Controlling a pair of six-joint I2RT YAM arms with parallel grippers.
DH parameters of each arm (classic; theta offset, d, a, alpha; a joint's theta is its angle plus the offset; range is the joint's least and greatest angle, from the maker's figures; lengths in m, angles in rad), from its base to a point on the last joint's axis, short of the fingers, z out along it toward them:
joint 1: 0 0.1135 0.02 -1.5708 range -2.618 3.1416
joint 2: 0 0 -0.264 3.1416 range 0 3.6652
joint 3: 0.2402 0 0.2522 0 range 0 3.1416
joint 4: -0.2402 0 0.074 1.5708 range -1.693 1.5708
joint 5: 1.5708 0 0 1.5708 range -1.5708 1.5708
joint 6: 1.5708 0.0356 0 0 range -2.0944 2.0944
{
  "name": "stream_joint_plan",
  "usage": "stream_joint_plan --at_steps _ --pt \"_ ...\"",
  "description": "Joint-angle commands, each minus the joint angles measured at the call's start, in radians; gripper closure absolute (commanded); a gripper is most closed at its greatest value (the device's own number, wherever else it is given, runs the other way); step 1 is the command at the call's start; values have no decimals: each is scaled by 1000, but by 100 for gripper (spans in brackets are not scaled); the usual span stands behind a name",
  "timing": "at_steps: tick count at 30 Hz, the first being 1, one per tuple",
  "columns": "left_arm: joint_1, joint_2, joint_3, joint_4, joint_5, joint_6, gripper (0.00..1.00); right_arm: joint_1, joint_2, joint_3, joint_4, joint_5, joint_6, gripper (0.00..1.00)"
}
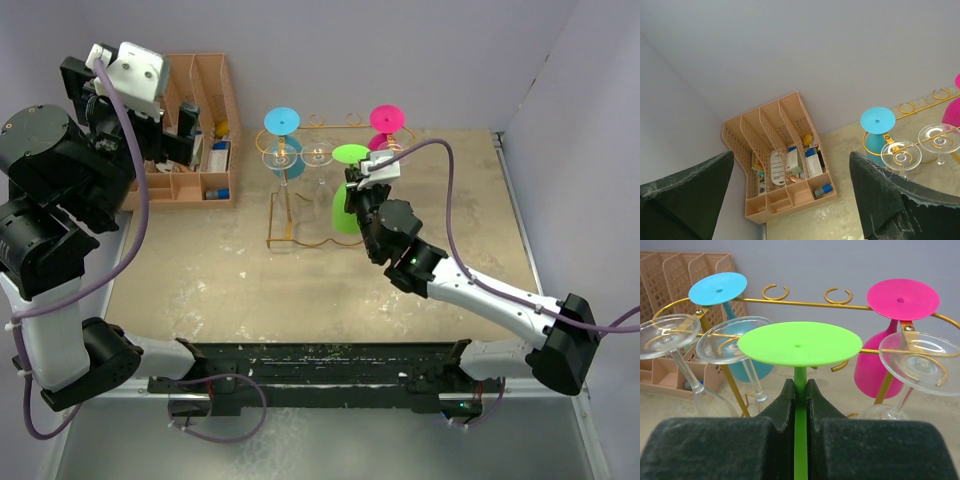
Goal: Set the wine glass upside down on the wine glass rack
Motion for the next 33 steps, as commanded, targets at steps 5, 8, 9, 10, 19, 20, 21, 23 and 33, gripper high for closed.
stream_joint_plan --at_steps 5,8,9,10,19,20,21,23,33 --pt "7 -13 -37 19 -26 -12 1 -28 12 46 21 -21 34 100" --pt "6 -15 -43 18 -24 -12 1 -29 4 35 18 -20 43 100" --pt "8 -17 -46 17 -24 -12 1 -29 0 32 20 -17 45 100" --pt "8 -18 -50 17 -25 -10 1 -31 0 28 21 -16 46 100" --pt "14 -16 -64 8 -7 -13 1 -49 27 29 35 -13 55 100" --pt "16 -16 -64 8 -8 -13 1 -51 33 34 32 -8 54 100" --pt "18 -16 -63 8 -7 -13 1 -53 37 37 28 -4 53 100" --pt "19 -16 -65 7 -5 -15 1 -56 44 41 24 -2 52 100" --pt "19 -22 -75 3 5 -15 1 -59 61 41 25 6 61 100"
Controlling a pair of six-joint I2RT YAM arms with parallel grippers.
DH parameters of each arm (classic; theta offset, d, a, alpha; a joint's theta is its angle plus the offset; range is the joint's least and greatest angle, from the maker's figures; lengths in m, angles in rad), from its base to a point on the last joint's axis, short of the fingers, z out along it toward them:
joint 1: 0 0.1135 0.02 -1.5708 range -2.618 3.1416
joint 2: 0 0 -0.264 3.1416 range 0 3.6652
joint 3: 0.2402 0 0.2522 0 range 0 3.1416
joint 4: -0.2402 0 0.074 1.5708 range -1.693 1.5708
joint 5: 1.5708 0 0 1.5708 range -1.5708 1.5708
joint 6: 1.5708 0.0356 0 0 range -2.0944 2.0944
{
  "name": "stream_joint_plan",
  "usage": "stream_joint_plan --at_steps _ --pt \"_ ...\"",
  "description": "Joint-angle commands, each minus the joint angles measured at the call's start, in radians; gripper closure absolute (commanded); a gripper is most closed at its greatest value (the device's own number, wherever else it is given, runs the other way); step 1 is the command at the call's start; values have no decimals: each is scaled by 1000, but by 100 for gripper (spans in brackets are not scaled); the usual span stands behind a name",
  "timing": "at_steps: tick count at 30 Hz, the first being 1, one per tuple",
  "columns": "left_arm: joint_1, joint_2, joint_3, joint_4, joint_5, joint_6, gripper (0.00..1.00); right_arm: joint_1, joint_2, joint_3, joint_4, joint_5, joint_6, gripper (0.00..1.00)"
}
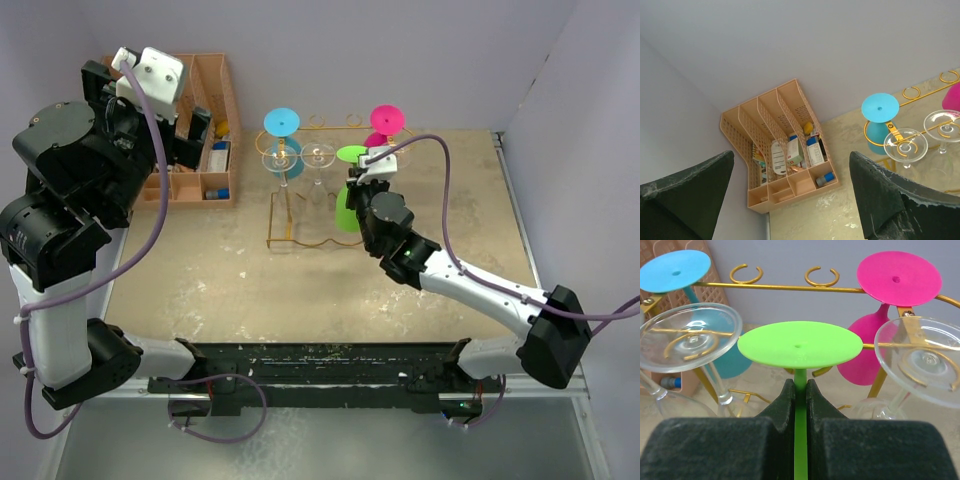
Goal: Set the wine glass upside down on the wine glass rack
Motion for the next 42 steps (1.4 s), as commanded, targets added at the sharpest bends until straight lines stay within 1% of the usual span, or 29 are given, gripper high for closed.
stream_joint_plan --at_steps 1,6,13,16,17,20,28,33,37,40,42 --pt "6 -11 -3 14 6 -15 1 -1 -4 37 40 15 18 100" --pt "6 -12 -2 13 7 -16 1 -1 -16 28 40 24 15 100" --pt "7 -10 -4 9 19 -18 1 -1 16 46 41 24 -7 100" --pt "7 -12 -5 7 21 -18 1 -1 14 39 43 18 -1 85" --pt "8 -11 -4 7 22 -19 1 -1 11 37 44 15 1 82" --pt "9 -12 -5 5 28 -20 1 -1 -2 26 36 12 8 79" --pt "13 -12 -5 0 38 -21 1 -1 -47 -21 -16 -2 48 76" --pt "17 -14 -24 -5 63 -18 1 -1 -85 -32 -100 -30 78 60" --pt "16 -36 -101 9 70 -29 1 -1 -137 -52 -174 -65 100 52" --pt "22 -59 -164 24 48 -27 1 -1 -191 -85 -205 -105 113 44" --pt "33 -69 -199 43 26 -23 1 -1 -226 -100 -231 -136 125 41"
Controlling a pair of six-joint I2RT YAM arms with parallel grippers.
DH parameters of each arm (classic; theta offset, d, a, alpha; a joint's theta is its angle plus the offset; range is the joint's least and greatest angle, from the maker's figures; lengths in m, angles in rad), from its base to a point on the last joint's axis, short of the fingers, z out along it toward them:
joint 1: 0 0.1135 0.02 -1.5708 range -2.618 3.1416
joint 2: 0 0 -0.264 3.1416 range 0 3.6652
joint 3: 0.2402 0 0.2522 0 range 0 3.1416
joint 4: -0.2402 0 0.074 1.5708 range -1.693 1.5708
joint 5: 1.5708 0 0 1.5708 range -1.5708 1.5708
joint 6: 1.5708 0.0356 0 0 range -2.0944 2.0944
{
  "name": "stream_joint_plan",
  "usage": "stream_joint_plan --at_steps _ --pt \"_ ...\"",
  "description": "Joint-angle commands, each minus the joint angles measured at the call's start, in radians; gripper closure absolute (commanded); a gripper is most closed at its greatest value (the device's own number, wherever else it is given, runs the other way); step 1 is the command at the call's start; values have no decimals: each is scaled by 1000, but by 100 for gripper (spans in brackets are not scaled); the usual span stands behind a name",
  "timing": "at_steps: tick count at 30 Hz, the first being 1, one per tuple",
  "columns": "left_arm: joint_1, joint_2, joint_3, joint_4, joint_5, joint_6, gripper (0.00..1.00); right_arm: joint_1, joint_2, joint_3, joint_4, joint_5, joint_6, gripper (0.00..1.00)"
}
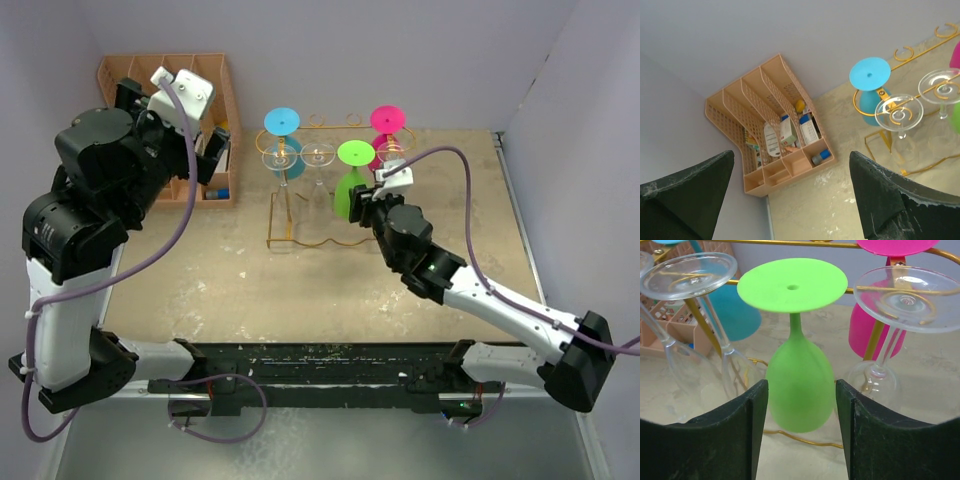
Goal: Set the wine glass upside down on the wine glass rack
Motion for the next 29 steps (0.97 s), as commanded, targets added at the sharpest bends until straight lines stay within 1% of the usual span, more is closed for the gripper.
stream_joint_plan --at_steps 1,3,5,9,10,11,12,14,17,18,20,21,23,24,26,28,29 --pt "28 -30 -68 68 -37 -18 1 1 -96 -28 -61 -87 46 40" --pt "44 -37 -99 71 -33 -23 1 1 -123 -35 -95 -129 49 35" --pt "68 -42 -135 72 -23 -26 1 2 -151 -38 -136 -172 53 28" --pt "120 -48 -184 86 -37 -45 1 1 -228 -71 -221 -231 93 19" --pt "134 -51 -191 90 -40 -55 1 1 -256 -90 -226 -247 105 13" --pt "154 -52 -196 90 -36 -57 1 0 -293 -115 -221 -241 115 4" --pt "170 -55 -202 87 -26 -59 1 0 -323 -143 -211 -236 121 0" --pt "199 -60 -217 80 2 -67 1 1 -377 -190 -197 -224 136 0" --pt "249 -65 -239 56 87 -84 1 1 -430 -256 -194 -200 167 0" --pt "262 -66 -244 72 87 -107 1 0 -444 -266 -193 -192 181 0" --pt "295 -60 -228 98 28 -200 1 1 -468 -303 -184 -162 199 0" --pt "306 -57 -212 87 52 -203 1 1 -479 -325 -167 -144 204 0" --pt "332 -50 -169 33 157 -204 1 1 -499 -351 -149 -146 235 0" --pt "345 -47 -153 10 225 -184 1 1 -507 -365 -135 -151 251 0" --pt "367 -42 -160 -17 312 -123 1 1 -511 -388 -113 -148 255 0" --pt "378 -43 -203 -2 286 -126 1 1 -509 -410 -86 -146 265 0" --pt "381 -35 -211 59 198 -191 1 1 -507 -421 -66 -139 274 0"
